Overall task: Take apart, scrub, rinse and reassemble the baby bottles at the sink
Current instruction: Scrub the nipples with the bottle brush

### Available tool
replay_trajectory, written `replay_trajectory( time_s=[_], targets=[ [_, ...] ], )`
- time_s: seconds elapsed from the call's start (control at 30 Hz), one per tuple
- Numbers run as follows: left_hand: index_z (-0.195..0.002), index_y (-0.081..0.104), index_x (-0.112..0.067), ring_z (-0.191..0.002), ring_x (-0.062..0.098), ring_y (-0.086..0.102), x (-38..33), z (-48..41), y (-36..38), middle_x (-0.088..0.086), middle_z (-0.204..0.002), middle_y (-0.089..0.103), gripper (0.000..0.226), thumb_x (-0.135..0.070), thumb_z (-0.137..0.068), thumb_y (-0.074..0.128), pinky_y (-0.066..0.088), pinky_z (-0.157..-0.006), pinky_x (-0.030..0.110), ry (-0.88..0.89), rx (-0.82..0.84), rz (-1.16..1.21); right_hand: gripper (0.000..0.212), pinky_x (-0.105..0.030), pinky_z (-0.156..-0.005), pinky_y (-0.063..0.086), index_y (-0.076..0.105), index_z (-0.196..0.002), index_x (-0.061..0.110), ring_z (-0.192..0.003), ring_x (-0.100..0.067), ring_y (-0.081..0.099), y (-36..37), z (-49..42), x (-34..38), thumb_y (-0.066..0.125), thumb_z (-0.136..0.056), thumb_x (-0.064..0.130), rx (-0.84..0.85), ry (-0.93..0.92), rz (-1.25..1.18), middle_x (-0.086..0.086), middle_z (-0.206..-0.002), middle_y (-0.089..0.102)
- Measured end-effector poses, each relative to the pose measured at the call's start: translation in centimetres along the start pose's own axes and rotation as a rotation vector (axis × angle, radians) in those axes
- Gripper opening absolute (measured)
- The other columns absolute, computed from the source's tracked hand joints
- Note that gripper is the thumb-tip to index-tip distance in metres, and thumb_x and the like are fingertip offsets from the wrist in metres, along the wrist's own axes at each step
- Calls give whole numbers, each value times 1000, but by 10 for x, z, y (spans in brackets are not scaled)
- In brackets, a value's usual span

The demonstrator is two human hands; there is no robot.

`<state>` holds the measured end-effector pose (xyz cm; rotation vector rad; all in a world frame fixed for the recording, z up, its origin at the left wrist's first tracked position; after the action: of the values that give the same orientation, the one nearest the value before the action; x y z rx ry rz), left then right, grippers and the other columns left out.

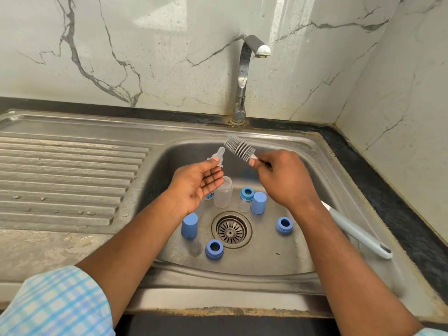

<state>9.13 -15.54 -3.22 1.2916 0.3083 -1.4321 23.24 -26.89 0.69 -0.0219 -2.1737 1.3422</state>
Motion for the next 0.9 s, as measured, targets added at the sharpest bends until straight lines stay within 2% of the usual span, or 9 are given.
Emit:
replay_trajectory(
  time_s=[0.1, 0.17, 0.33, 0.43, 0.53, 0.6, 0.7, 0.77, 0.9],
  targets=[
    [-101, 69, -1, -73, 14, 73, 0, 1, 2, 11, -84, 73, 14, -9, -90, 68, 60, -62, 24, 55, 17, -21, 23, -26, -51, 29, 74, -98, 24, -48, -7, 42, 7, 5, 9, 55, -100, 37, 133, -59, -7, 10, -54, 47],
    [-103, 68, 0, -73, 14, 73, -1, 3, 5, 11, -84, 74, 15, -7, -90, 68, 59, -63, 24, 97, 79, -26, 25, -26, -50, 29, 74, -102, 23, -51, -8, 46, 7, 1, 11, 54, -100, 37, 73, -32, 31, 10, -58, 50],
    [-95, 71, -3, -77, 16, 74, 0, 7, 10, 10, -83, 76, 9, -7, -88, 70, 60, -67, 25, 163, 119, -103, 29, -34, -63, 43, 71, -96, 19, -75, -30, 62, 3, -4, 2, 50, -100, 38, -121, 112, 221, -6, -81, 66],
    [-97, 71, -2, -79, 17, 75, 3, 2, 6, 11, -87, 76, 12, -10, -87, 72, 60, -67, 25, 201, 25, -126, 30, -31, -56, 36, 64, -81, 20, -65, -28, 57, 0, -3, -1, 51, -99, 39, -127, 77, 108, -2, -66, 57],
    [-102, 70, 0, -84, 20, 75, 3, -2, 2, 14, -91, 76, 17, -10, -88, 72, 60, -69, 26, 230, -24, -127, 24, -28, -51, 29, 72, -88, 24, -51, -12, 46, 2, 3, 10, 55, -99, 37, 22, -36, -2, 7, -55, 49],
    [-104, 70, -1, -87, 21, 75, 5, -1, 3, 15, -93, 76, 18, -8, -88, 71, 61, -73, 27, 262, 5, -172, 23, -28, -55, 32, 73, -90, 26, -51, -11, 44, 8, 5, 15, 54, -99, 37, 90, -61, 37, 8, -57, 49],
    [-104, 72, -3, -87, 22, 75, 7, 2, 7, 14, -91, 76, 15, -6, -89, 70, 61, -75, 27, 320, 44, -213, 26, -31, -61, 41, 73, -104, 25, -68, -22, 58, 9, 1, 15, 51, -100, 38, -1, 32, 101, 0, -76, 64],
    [-103, 72, -3, -86, 22, 75, 8, 2, 9, 13, -89, 76, 15, -6, -88, 71, 61, -75, 28, 333, 39, -207, 28, -35, -65, 46, 72, -103, 23, -76, -28, 62, 9, 1, 18, 49, -100, 39, -52, 57, 175, -4, -85, 68],
    [-98, 70, -4, -87, 24, 75, 8, -1, 8, 14, -89, 75, 11, -6, -87, 72, 61, -76, 30, 282, 8, -137, 31, -33, -63, 37, 68, -95, 18, -68, -26, 48, 7, 3, 26, 46, -102, 39, -158, 62, 200, -5, -82, 65]
  ],
)
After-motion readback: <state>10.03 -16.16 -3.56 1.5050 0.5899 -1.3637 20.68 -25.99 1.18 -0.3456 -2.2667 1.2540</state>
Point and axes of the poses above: each hand's wrist, its own z-axis away from the middle knuckle, its own y-axis out of the palm, x = y × z, the point moved 1 cm from there along -z, towards the middle knuckle
